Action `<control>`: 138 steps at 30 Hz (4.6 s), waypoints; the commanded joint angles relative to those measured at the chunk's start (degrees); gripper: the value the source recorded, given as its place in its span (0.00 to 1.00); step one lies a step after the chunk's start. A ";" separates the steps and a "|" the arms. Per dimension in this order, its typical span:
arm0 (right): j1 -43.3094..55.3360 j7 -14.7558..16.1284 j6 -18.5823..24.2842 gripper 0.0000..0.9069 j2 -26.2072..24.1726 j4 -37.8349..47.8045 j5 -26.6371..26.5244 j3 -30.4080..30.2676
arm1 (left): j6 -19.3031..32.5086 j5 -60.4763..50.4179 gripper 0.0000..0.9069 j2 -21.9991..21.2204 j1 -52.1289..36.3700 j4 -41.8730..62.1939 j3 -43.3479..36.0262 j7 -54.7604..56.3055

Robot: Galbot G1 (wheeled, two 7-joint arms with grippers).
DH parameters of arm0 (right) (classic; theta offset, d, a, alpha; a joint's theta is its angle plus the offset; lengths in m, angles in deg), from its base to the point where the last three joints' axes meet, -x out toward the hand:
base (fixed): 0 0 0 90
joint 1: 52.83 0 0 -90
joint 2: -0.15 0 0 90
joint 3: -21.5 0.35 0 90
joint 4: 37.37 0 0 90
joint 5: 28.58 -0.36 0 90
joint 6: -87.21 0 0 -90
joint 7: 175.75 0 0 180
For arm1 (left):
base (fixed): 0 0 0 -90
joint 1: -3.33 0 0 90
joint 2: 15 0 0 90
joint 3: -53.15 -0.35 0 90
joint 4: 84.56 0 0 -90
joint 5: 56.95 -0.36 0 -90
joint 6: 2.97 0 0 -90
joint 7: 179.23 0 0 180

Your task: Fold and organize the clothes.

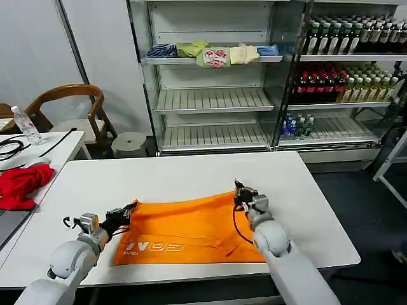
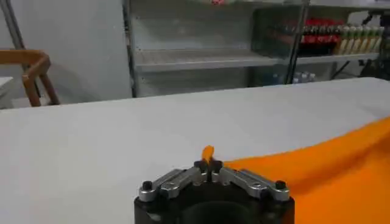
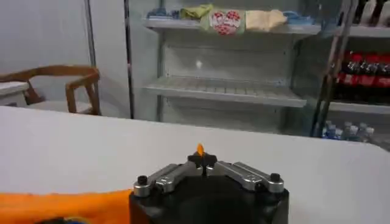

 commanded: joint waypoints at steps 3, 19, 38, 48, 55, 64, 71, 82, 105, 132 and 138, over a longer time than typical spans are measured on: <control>-10.82 0.05 0.82 0.00 -3.15 -9.22 0.30 2.55 | 1.55 -1.46 0.01 -1.10 7.88 -3.65 3.58 -0.55; -14.68 -0.40 1.38 0.00 -3.08 -11.72 0.85 4.49 | 1.71 -2.21 0.01 -1.28 9.72 -5.64 4.48 -0.62; -15.77 -0.83 0.19 0.00 -3.52 -17.02 0.24 6.02 | 2.00 -2.51 0.01 -0.78 9.17 -4.91 3.98 -0.84; -17.30 -0.66 0.37 0.00 -3.50 -15.33 1.71 5.35 | 3.09 -3.42 0.01 -0.72 9.44 -4.27 3.46 -0.97; -17.40 -0.44 1.00 0.00 -3.74 -13.07 3.19 4.99 | 1.80 -3.64 0.01 -0.70 10.16 -4.92 3.62 0.17; -19.55 -2.00 -1.53 1.00 -4.16 -12.35 4.28 4.03 | 0.33 -5.12 1.00 -0.39 11.49 -8.01 4.90 0.53; -22.15 -1.96 -1.64 1.00 -4.50 -17.56 3.92 6.24 | -0.69 -0.49 1.00 0.79 12.62 -13.74 7.47 4.58; -29.28 -2.36 -0.41 1.00 -3.59 -23.63 5.41 11.82 | -2.05 2.59 1.00 -1.26 15.37 -15.89 3.54 18.86; -34.17 -3.39 2.36 1.00 -1.51 -23.99 9.70 12.38 | -2.01 4.46 0.39 -3.85 14.43 -13.74 -2.97 32.83; -31.52 -3.75 2.56 1.00 -0.97 -21.58 9.97 11.40 | -3.03 0.14 0.01 -2.01 15.21 -14.95 2.06 25.52; -30.42 -3.76 2.60 1.00 -1.14 -21.17 9.89 11.36 | -3.97 2.01 0.00 2.67 15.76 -13.14 12.04 22.19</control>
